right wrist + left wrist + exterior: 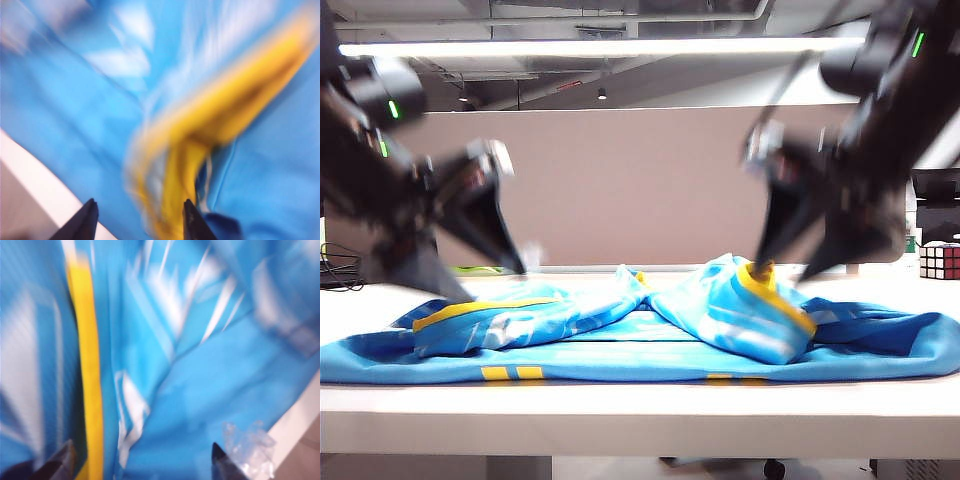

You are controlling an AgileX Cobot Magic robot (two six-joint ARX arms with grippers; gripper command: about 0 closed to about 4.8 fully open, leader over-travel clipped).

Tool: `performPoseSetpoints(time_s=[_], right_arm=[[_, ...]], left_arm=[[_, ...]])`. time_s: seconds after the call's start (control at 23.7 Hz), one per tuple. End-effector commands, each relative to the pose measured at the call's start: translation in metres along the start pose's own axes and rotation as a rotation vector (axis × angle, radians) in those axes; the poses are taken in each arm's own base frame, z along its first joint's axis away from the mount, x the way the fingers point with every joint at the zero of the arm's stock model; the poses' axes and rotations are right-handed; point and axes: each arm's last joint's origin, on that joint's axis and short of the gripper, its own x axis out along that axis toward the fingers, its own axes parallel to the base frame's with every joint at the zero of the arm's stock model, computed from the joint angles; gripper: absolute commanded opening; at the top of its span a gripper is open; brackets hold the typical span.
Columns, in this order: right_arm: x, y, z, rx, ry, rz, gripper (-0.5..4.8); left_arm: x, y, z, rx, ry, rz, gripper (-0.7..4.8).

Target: Fold the bottom side of the soccer jersey horizontally towards the center, about one-third of the way, then fold the sleeve back towards the center, creating a straight line along the edge of the the soccer jersey, and finally fold the bottom of the soccer jersey up towards the top, creating a neat rectangle.

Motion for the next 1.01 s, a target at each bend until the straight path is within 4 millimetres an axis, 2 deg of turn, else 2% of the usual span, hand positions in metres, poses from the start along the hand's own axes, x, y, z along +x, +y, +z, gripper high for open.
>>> performPoseSetpoints(time_s=[0.04,0.17,0.21,0.25,0.34,0.46,0.59,0.72,1.01], right_arm=[[-0.043,-0.004,0.004,0.025,-0.150,-0.070,2.42],[-0.077,-0.010,-0.002,0.068,-0.225,-0.142,2.42],[-0.093,-0.018,-0.009,0.116,-0.242,-0.177,2.42],[-0.103,-0.029,-0.017,0.173,-0.234,-0.198,2.43],[-0.107,-0.038,-0.023,0.216,-0.230,-0.184,2.43],[-0.102,-0.056,-0.041,0.310,-0.214,-0.167,2.44],[-0.091,-0.066,-0.058,0.372,-0.192,-0.170,2.56],[-0.077,-0.071,-0.076,0.420,-0.163,-0.151,2.85],[-0.051,-0.077,-0.104,0.509,-0.179,-0.097,2.85]], left_arm=[[-0.034,-0.010,0.009,0.009,-0.113,0.040,3.49],[-0.062,-0.013,0.007,-0.010,-0.167,0.157,3.41],[-0.074,-0.013,0.002,-0.037,-0.161,0.233,3.41],[-0.078,-0.011,-0.004,-0.073,-0.129,0.267,3.41],[-0.078,-0.006,-0.011,-0.111,-0.098,0.276,3.41],[-0.070,0.005,-0.030,-0.187,-0.065,0.285,3.41],[-0.058,0.012,-0.050,-0.232,-0.045,0.279,3.41],[-0.049,0.017,-0.065,-0.282,-0.051,0.262,3.41],[-0.037,0.023,-0.086,-0.312,-0.049,0.273,3.41]])
